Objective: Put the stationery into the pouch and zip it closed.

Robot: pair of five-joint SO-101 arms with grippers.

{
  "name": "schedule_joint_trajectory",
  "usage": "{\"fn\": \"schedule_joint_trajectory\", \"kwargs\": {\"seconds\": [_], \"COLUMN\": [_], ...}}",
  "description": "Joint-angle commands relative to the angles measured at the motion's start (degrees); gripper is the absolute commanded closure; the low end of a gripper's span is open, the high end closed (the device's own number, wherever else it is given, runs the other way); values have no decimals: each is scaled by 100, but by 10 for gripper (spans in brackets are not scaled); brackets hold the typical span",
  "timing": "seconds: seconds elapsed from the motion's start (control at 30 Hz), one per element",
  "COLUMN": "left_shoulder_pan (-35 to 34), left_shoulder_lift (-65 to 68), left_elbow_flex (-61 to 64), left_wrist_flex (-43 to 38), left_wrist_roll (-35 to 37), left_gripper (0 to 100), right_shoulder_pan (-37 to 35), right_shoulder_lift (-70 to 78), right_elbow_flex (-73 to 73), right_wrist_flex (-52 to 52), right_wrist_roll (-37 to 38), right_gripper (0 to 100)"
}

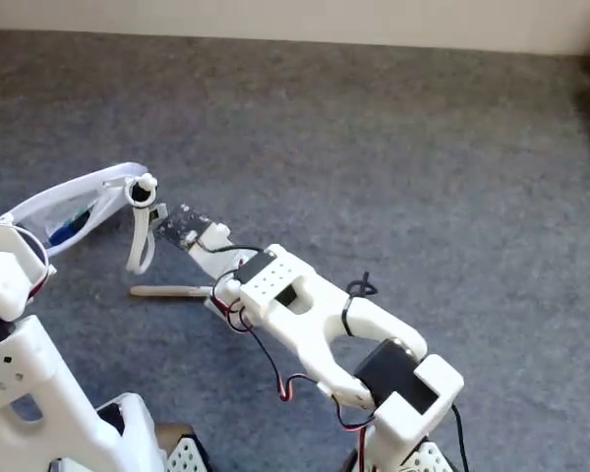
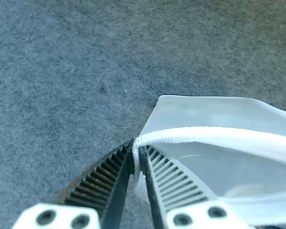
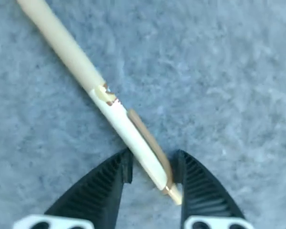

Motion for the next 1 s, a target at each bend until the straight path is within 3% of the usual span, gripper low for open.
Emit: {"fn": "schedule_joint_trajectory", "kwargs": {"seconds": [0.0, 0.07, 0.23, 0.6, 0.8, 0.97], "left_shoulder_pan": [-110, -110, -110, -110, -110, -110], "left_shoulder_lift": [-22, -22, -22, -22, -22, -22], "left_elbow_flex": [4, 4, 4, 4, 4, 4], "left_wrist_flex": [-79, -79, -79, -79, -88, -88], "left_wrist_roll": [53, 53, 53, 44, 44, 44], "left_gripper": [993, 993, 993, 993, 993, 993], "right_shoulder_pan": [154, 251, 708, 2448, 3134, 3222], "right_shoulder_lift": [40, 31, 22, -734, -866, -901], "right_elbow_flex": [-259, -259, -295, -541, -576, -585], "right_wrist_flex": [-57, -31, 1165, 2923, 3152, 3169], "right_wrist_roll": [536, 615, 1037, 1934, 2127, 2110], "right_gripper": [949, 998, 991, 991, 991, 985]}}
